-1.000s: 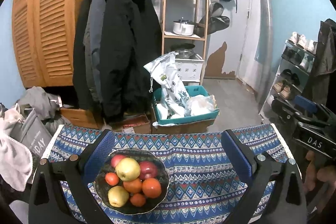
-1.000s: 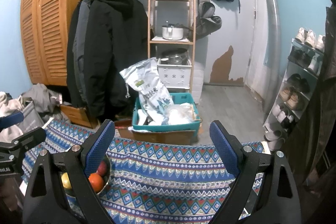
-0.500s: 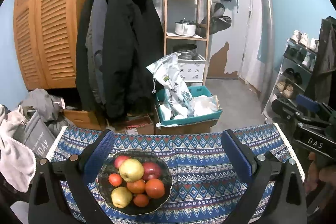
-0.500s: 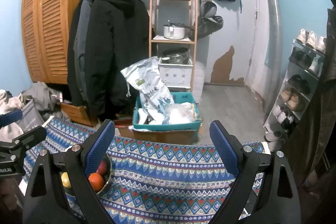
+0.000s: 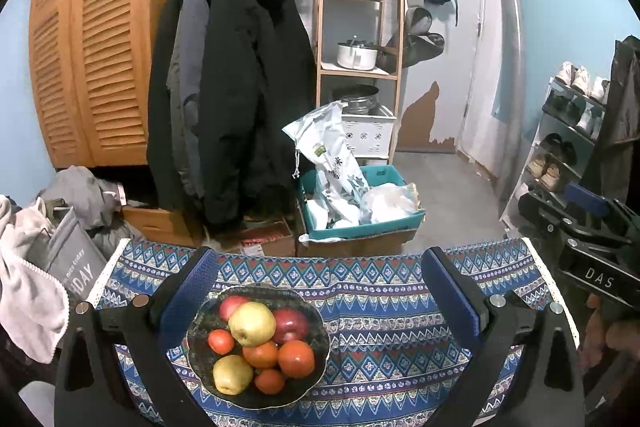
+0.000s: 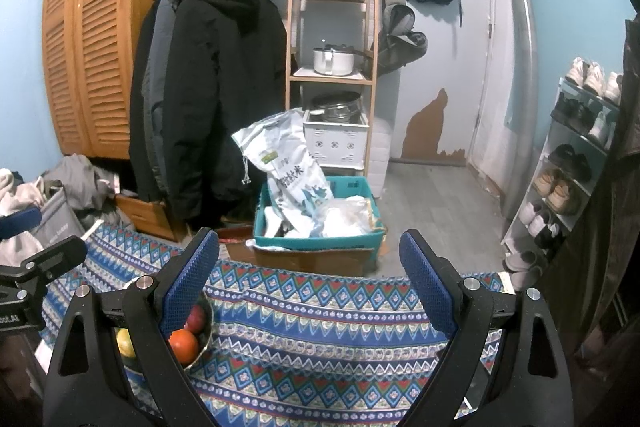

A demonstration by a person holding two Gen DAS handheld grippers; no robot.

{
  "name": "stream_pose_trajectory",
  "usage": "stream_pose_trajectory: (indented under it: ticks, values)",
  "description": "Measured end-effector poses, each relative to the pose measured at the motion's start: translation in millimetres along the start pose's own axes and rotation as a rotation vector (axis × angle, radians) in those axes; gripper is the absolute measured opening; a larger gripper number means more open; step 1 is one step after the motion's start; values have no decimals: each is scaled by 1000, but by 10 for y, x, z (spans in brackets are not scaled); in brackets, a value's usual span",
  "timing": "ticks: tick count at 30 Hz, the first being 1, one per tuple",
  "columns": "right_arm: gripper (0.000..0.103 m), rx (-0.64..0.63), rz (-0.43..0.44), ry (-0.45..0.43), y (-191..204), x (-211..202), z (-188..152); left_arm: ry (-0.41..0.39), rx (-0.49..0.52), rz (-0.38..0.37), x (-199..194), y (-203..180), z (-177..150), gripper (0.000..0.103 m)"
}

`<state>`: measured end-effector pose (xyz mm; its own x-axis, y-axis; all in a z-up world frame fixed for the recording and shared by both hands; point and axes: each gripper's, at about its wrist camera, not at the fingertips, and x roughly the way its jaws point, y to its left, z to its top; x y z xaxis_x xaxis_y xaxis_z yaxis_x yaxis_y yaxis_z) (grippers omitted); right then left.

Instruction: Organize fruits

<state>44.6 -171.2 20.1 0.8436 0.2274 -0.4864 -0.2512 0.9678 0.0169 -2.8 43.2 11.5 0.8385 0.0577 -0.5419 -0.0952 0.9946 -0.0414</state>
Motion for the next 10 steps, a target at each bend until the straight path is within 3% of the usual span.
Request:
stream_pose_trajectory:
  ticks: [10]
  values:
    - [90,-2,2,2,4,0,-3,6,-11,7,12,15,13,102]
